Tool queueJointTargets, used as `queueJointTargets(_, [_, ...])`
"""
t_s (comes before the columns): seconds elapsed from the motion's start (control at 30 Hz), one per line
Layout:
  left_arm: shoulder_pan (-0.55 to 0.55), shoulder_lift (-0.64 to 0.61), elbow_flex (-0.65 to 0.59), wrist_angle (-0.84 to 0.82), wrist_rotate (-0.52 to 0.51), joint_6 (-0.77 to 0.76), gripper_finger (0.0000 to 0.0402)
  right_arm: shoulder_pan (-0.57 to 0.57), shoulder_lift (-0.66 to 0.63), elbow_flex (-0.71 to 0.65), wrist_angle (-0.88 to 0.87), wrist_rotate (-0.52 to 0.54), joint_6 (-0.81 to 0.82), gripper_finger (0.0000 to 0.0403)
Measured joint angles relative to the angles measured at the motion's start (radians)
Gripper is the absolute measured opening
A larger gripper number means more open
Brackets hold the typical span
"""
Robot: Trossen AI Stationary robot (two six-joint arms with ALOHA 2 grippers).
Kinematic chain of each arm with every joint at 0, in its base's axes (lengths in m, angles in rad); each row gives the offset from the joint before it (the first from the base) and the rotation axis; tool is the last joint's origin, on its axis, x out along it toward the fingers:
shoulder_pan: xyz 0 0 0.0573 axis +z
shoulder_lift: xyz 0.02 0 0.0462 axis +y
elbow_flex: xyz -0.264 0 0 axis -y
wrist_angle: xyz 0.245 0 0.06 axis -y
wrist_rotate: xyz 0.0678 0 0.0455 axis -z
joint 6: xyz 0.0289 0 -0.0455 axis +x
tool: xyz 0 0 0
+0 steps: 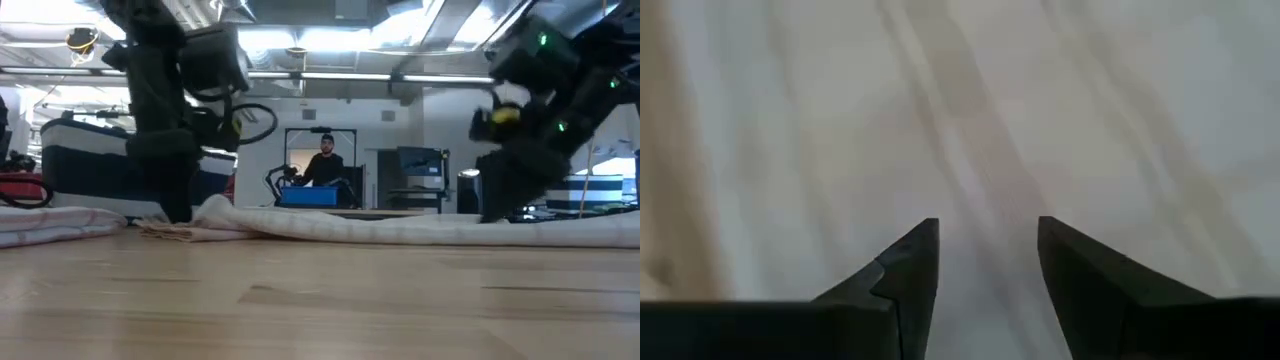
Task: Fold towel
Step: Fold the right white patterned towel
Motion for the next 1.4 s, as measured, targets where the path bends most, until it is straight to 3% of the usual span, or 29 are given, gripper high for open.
queueJointTargets(0.2, [0.0, -0.005, -0.033, -0.136, -0.008, -0.172, 0.0143, -0.002, 0.062, 0.007, -0.085, -0.016, 0.05, 0.0172])
queueJointTargets(0.43, [0.001, -0.007, -0.033, -0.353, -0.017, -0.314, 0.0143, -0.002, 0.013, 0.008, -0.208, -0.084, 0.081, 0.0172])
queueJointTargets(0.67, [-0.024, -0.04, -0.018, -0.457, -0.005, -0.281, 0.0143, -0.002, -0.076, 0.024, -0.262, -0.123, 0.075, 0.0172])
queueJointTargets(0.87, [-0.058, -0.159, 0.127, -0.441, -0.052, -0.222, 0.0143, -0.002, -0.127, 0.109, -0.284, -0.11, -0.003, 0.0172])
queueJointTargets(1.07, [-0.048, -0.223, 0.167, -0.125, -0.136, -0.142, 0.0143, -0.002, -0.127, 0.151, -0.269, -0.021, -0.056, 0.0172])
queueJointTargets(1.27, [0.036, -0.134, 0.128, 0.16, -0.137, -0.017, 0.0143, -0.003, -0.121, 0.116, -0.258, 0.194, -0.058, 0.0172])
queueJointTargets(1.4, [0.102, -0.01, 0.108, 0.25, -0.137, 0.014, 0.0143, -0.003, -0.121, 0.06, -0.215, 0.228, -0.057, 0.0172])
